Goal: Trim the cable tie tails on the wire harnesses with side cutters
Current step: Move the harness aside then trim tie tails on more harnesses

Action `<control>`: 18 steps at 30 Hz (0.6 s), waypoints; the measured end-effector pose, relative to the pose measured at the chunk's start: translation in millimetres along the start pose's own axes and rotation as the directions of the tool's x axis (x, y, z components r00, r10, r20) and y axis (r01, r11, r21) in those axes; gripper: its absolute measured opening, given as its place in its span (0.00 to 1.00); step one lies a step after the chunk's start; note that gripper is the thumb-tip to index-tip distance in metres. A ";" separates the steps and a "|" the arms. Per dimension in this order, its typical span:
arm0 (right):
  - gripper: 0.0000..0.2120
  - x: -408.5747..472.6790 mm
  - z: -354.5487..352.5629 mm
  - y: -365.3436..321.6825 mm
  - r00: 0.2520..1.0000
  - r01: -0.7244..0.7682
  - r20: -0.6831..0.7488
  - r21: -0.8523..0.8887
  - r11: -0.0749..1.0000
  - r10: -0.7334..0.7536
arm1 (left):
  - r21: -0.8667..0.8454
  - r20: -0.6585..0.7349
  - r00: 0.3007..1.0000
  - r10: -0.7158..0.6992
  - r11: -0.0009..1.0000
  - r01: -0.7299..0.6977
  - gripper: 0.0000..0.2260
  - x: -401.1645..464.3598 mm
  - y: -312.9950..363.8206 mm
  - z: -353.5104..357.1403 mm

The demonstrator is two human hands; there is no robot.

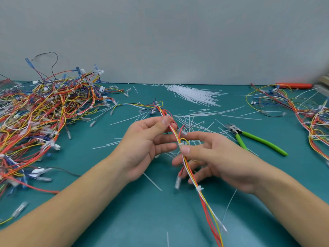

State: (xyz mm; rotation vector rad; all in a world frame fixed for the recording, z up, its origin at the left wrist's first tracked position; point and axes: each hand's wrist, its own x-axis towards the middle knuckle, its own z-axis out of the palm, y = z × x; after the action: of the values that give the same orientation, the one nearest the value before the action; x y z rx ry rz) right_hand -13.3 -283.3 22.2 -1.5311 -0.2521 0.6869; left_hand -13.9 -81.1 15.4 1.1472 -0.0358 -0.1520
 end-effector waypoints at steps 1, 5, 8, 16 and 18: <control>0.27 -1.5 -1.1 -0.7 0.998 -0.013 0.057 0.016 1.000 0.012 | 0.001 0.001 1.000 0.002 1.000 -0.002 0.11 0.3 -0.3 0.0; 0.20 -6.0 -11.1 -7.3 0.980 -0.027 0.197 0.037 0.999 0.019 | 0.004 0.000 1.000 -0.008 1.000 0.008 0.10 -0.1 1.2 -1.9; 0.09 -7.4 -14.6 -10.1 0.977 -0.047 0.208 0.018 0.999 0.042 | 0.049 0.026 0.999 -0.037 0.998 0.035 0.11 -2.0 3.5 -2.1; 0.09 -18.8 -15.0 -14.4 0.795 -0.111 0.606 0.156 0.981 -0.006 | 0.182 0.326 0.921 -0.212 0.970 0.159 0.08 -13.3 11.0 0.2; 0.09 -18.0 -12.6 -13.0 0.784 -0.104 0.616 0.246 0.964 -0.073 | 0.114 0.352 0.917 -0.188 0.981 0.157 0.08 -14.0 11.2 3.1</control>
State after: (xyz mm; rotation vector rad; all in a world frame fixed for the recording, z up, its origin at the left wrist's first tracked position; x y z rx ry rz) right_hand -17.2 -302.4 38.8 -1.0030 -0.6190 1.1870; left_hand -26.9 -77.4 27.5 1.1925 -0.2707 -0.5236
